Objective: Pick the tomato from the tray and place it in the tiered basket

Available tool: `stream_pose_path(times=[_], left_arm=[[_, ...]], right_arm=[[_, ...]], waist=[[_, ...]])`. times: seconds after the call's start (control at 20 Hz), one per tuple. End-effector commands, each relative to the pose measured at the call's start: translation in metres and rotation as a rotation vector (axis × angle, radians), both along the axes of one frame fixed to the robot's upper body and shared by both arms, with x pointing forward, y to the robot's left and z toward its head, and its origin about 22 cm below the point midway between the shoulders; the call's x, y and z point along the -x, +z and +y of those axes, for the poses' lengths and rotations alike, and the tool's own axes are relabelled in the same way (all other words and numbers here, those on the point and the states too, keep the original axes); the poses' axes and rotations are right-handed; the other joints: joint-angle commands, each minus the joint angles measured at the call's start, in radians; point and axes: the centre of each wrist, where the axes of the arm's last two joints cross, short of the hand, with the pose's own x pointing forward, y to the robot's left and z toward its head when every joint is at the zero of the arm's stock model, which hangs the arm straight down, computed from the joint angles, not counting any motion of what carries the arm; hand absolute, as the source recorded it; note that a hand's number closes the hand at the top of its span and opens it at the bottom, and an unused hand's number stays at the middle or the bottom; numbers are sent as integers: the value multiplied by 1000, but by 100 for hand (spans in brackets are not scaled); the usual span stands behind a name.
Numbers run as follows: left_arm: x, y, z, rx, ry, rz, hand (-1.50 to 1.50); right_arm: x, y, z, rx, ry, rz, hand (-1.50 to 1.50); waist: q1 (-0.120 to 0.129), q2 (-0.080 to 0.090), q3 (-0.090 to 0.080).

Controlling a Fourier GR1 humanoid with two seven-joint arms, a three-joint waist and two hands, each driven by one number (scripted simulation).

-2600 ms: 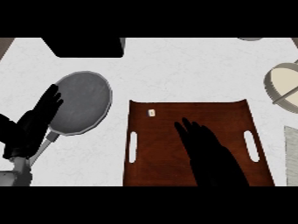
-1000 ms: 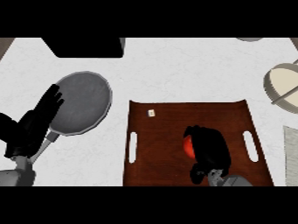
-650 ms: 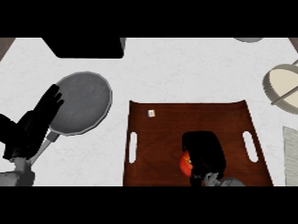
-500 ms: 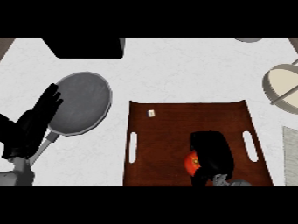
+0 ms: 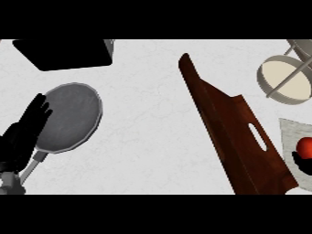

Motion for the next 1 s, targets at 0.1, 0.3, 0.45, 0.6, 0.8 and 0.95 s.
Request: stream_pose_path(times=[0.1, 0.3, 0.45, 0.6, 0.8, 0.95], left_arm=[[5, -3, 12, 4, 22, 19, 0], [9, -7, 8, 8, 5, 13, 0], [5, 5, 8, -4, -22, -4, 0], [-2, -2, -6, 14, -86, 0, 0], [-7, 9, -17, 1, -117, -23, 0], [-8, -19, -31, 6, -111, -11, 0]], right_arm=[[10, 70, -87, -135, -37, -429, 150], [25, 107, -126, -272, 49, -640, 150], [51, 124, -164, -339, 114, -702, 150], [75, 144, -201, -411, 142, -691, 150], [63, 165, -219, -458, 134, -644, 150], [52, 191, -199, -464, 188, -595, 150]], waist=[[-11, -8, 3], [6, -9, 0], [36, 0, -3], [70, 11, -6], [111, 16, -6], [102, 15, -8]])
